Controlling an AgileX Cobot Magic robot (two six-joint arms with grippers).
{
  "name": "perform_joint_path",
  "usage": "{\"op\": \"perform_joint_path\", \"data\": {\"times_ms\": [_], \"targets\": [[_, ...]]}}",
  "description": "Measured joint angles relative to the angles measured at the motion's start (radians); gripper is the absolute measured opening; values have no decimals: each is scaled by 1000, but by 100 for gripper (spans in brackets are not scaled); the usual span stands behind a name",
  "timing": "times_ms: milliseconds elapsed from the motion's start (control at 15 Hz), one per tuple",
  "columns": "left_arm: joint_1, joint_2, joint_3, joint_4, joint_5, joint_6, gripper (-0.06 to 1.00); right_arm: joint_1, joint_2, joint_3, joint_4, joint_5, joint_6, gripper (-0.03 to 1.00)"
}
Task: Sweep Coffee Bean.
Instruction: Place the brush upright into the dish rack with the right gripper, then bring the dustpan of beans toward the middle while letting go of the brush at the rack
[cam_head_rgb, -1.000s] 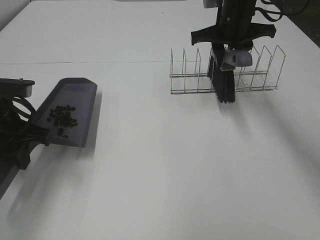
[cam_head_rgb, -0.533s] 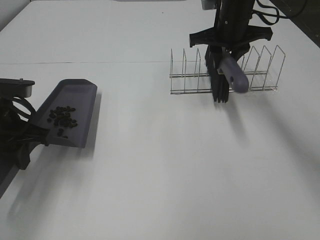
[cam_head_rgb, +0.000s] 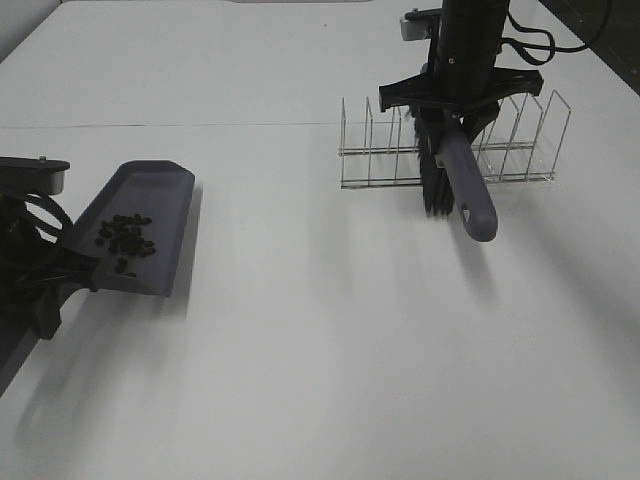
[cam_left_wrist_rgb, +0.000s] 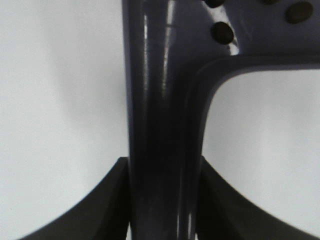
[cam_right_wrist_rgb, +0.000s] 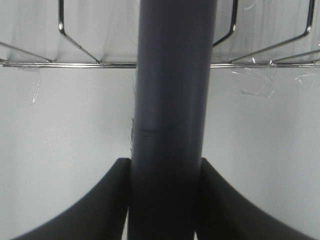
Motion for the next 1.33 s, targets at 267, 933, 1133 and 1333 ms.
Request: {"op": "perform_joint_path", "data": {"times_ms": [267, 933, 1133, 1333], "targets": [[0, 0, 0, 0, 23, 0, 33, 0, 0, 0, 10, -1, -26, 41], [0, 0, 0, 0, 23, 0, 33, 11, 1, -3, 38, -56, -51, 76], [0, 0, 0, -2, 25, 0, 33, 11, -54, -33, -28, -73, -51, 76], [0, 0, 0, -16, 26, 0, 33, 11, -124, -38, -37, -79, -51, 76]]}}
